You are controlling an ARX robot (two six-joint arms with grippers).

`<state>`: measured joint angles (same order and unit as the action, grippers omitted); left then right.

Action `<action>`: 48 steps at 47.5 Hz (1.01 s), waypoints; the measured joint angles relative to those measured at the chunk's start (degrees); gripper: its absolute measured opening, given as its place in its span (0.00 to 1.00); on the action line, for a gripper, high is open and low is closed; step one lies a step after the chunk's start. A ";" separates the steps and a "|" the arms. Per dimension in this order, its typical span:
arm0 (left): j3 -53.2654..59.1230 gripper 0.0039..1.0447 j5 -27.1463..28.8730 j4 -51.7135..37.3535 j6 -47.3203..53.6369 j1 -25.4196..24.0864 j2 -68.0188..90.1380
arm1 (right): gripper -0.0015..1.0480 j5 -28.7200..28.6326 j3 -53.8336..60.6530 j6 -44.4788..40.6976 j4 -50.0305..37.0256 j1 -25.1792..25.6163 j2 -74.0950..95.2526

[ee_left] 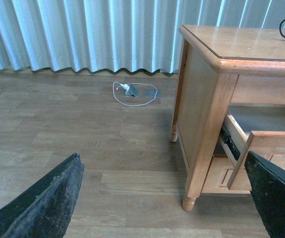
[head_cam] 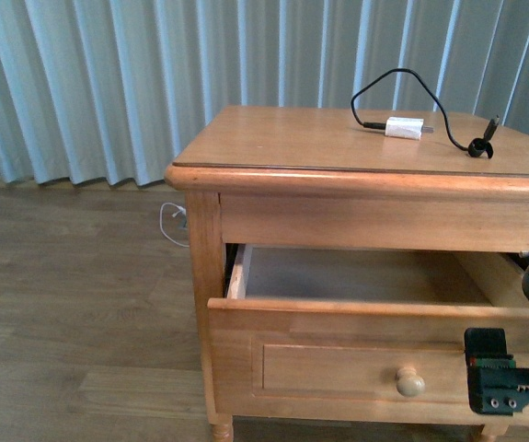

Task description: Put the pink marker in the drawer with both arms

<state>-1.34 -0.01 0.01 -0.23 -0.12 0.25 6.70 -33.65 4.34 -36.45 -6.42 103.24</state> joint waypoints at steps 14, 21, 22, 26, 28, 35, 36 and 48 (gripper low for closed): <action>0.00 0.95 0.00 0.00 -0.02 0.00 0.00 | 0.92 -0.83 -8.76 -3.50 -6.56 3.48 10.73; 0.00 0.95 0.00 0.00 0.00 0.00 0.00 | 0.92 -2.14 -12.59 -3.54 -7.04 4.37 13.81; 0.00 0.95 0.00 0.00 0.00 0.00 0.00 | 0.92 -2.32 -13.20 -3.54 -7.08 4.52 14.29; 0.00 0.95 0.00 0.00 0.00 0.00 0.00 | 0.92 -2.56 -14.84 -3.63 -7.13 4.85 15.54; 0.00 0.95 0.00 0.00 0.00 0.00 0.00 | 0.92 -2.71 -15.89 -3.65 -7.13 4.98 16.35; 0.00 0.95 0.00 0.00 0.00 0.00 0.00 | 0.92 -2.73 -18.47 -3.74 -8.26 5.29 18.40; 0.00 0.95 0.00 0.00 0.00 0.00 0.00 | 0.92 -2.73 -18.69 -3.80 -8.68 5.33 18.75; 0.00 0.95 0.00 0.00 0.00 0.00 0.00 | 0.92 -2.78 -18.84 -3.74 -9.70 5.40 19.43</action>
<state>-1.34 -0.01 0.01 -0.23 -0.12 0.25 3.92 -52.49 0.60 -46.15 -1.02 122.67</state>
